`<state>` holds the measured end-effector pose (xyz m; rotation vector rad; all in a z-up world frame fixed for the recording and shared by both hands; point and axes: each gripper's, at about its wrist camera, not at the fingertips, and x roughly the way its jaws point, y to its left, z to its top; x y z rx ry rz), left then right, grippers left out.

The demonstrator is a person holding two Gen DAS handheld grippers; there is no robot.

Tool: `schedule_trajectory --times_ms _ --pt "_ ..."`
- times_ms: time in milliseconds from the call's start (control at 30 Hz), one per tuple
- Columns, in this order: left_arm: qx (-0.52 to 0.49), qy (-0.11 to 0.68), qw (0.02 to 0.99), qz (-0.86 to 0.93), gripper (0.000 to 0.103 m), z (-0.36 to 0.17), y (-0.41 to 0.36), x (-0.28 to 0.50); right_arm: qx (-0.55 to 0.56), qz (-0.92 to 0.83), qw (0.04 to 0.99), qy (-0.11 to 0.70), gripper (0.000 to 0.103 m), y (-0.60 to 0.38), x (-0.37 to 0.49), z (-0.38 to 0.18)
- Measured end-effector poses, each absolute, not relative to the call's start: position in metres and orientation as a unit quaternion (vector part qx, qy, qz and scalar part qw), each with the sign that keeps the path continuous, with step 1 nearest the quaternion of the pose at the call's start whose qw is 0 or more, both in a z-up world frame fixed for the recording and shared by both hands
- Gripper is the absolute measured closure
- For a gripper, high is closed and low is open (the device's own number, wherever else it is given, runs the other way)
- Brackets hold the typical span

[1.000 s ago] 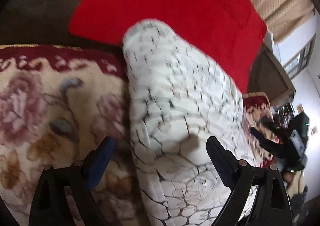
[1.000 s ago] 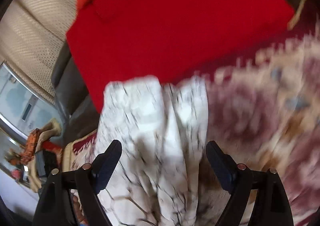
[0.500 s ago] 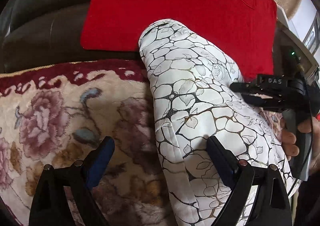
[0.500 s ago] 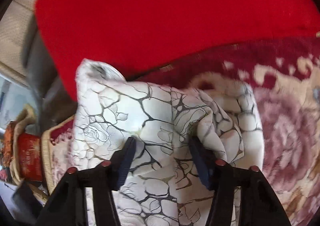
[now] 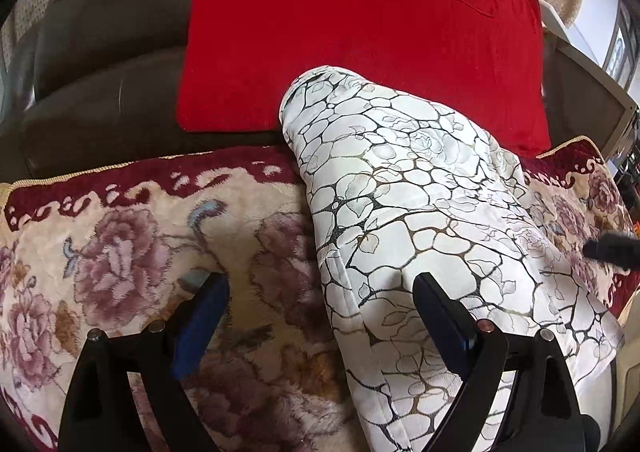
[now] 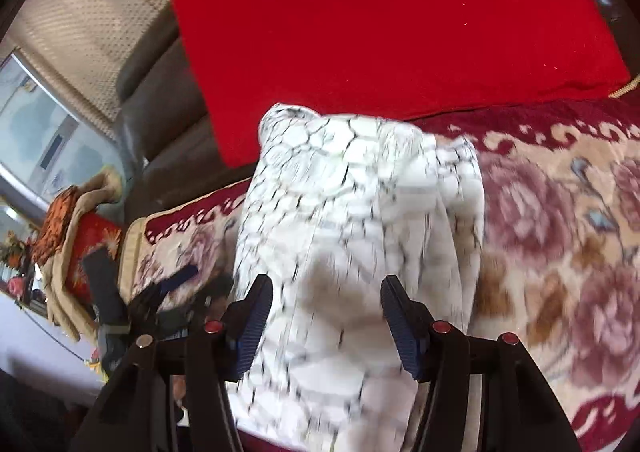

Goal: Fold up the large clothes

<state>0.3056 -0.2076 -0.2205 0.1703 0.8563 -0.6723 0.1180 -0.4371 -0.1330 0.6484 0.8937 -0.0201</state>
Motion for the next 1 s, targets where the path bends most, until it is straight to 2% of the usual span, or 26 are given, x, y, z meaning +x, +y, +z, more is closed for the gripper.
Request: schedule_trajectory --times_ms 167,233,600,833,1000 --pt "0.089 0.400 0.855 -0.317 0.010 -0.221 -0.208 0.304 0.295 -0.025 0.827 0.478 0.042 -0.422 0.120 -0.185" --pt "0.093 0.399 0.856 -0.316 0.010 -0.223 -0.209 0.305 0.293 -0.034 0.828 0.477 0.041 -0.422 0.122 -0.193" --pt "0.106 0.390 0.863 -0.304 0.010 -0.222 -0.211 0.307 0.282 0.012 0.847 0.450 0.041 -0.412 0.110 -0.130" --pt "0.117 0.404 0.855 -0.302 0.010 -0.232 -0.220 0.308 0.274 0.017 0.819 0.504 0.041 -0.398 0.112 -0.187" --pt "0.106 0.392 0.863 -0.301 0.010 -0.224 -0.215 0.309 0.294 0.033 0.812 0.503 0.042 -0.409 0.113 -0.170"
